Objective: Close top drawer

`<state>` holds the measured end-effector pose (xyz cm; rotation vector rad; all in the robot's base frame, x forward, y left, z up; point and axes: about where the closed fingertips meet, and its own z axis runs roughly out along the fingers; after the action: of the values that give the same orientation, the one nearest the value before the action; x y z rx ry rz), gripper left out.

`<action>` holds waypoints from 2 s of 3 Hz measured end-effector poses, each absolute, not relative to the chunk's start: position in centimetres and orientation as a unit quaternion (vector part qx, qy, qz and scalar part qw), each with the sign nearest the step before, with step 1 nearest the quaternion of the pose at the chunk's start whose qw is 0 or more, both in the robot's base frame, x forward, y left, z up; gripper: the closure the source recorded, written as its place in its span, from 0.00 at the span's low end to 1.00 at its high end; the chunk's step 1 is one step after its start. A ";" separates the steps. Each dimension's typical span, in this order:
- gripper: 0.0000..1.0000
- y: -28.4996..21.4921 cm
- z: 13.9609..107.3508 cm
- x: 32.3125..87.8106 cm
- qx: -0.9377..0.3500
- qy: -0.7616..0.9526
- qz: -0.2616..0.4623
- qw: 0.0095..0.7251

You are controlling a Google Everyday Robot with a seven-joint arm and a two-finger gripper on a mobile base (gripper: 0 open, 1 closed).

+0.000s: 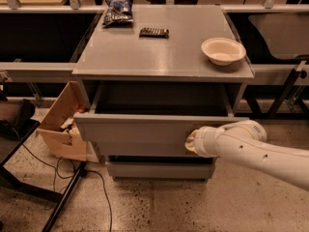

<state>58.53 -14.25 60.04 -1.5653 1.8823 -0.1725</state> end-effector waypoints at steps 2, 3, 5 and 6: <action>1.00 -15.8 61.2 61.6 -0.603 0.720 -0.078 0.334; 1.00 -15.8 61.2 61.6 -0.603 0.720 -0.078 0.334; 0.81 -16.7 62.2 63.4 -0.603 0.719 -0.085 0.334; 0.58 -16.7 62.2 63.4 -0.603 0.719 -0.085 0.334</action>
Offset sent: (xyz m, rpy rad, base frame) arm 0.2523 -0.1404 0.1103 -0.1460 -0.0807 -0.0142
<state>63.36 -16.72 62.16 -1.5745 1.8771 -0.2226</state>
